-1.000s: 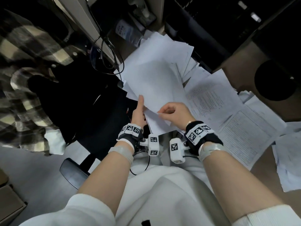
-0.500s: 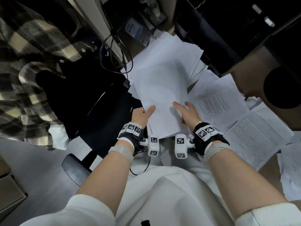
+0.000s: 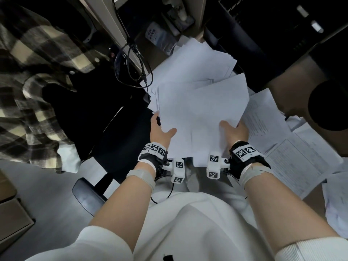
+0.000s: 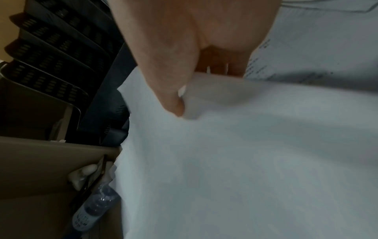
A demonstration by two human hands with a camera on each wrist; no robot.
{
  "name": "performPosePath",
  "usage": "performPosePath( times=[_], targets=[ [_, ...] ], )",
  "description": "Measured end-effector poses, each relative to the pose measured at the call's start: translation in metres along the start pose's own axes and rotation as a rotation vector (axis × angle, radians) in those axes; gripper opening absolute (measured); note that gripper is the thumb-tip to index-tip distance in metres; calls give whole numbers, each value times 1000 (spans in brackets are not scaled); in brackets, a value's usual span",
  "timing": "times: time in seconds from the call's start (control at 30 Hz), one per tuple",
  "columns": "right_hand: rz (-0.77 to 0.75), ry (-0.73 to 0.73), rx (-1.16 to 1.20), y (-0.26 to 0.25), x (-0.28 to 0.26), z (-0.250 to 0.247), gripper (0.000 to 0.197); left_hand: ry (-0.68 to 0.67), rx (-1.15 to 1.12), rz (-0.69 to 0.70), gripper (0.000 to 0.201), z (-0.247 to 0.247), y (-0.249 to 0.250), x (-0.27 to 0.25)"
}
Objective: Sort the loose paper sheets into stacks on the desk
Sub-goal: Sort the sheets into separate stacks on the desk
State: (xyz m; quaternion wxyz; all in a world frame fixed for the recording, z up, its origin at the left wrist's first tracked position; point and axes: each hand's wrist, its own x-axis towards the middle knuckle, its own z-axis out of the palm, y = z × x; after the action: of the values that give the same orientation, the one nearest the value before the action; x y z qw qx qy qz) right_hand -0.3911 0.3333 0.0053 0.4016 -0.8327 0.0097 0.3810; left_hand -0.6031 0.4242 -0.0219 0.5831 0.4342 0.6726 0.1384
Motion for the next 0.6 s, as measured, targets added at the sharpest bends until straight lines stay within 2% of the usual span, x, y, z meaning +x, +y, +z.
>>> performPosePath(
  times=[0.03, 0.07, 0.17, 0.2, 0.33, 0.47, 0.53, 0.6],
  targets=[
    [16, 43, -11, 0, 6, -3, 23, -4, -34, -26, 89, 0, 0, 2],
    [28, 71, -6, -3, 9, -6, 25, 3, -58, -45, 85, 1, 2, 3],
    [53, 92, 7, -10, 16, -8, 23, 50, 82, 8, 37, 1, 16, 1],
    [52, 90, 6, -13, 16, -8, 24, 78, 86, 23, 31, 0, 22, -1],
    [51, 118, 74, -26, 18, -5, 38, 178, 31, 153, 43, -4, 44, -5],
    [53, 154, 107, -38, 16, -8, 44, 354, -29, 379, 24, -6, 81, -14],
    [34, 121, 94, -40, 13, -9, 40, 424, -71, 465, 21, -7, 100, -16],
    [10, 36, 72, -41, 11, -6, 21, 451, -83, 519, 21, -10, 114, -16]
  ],
)
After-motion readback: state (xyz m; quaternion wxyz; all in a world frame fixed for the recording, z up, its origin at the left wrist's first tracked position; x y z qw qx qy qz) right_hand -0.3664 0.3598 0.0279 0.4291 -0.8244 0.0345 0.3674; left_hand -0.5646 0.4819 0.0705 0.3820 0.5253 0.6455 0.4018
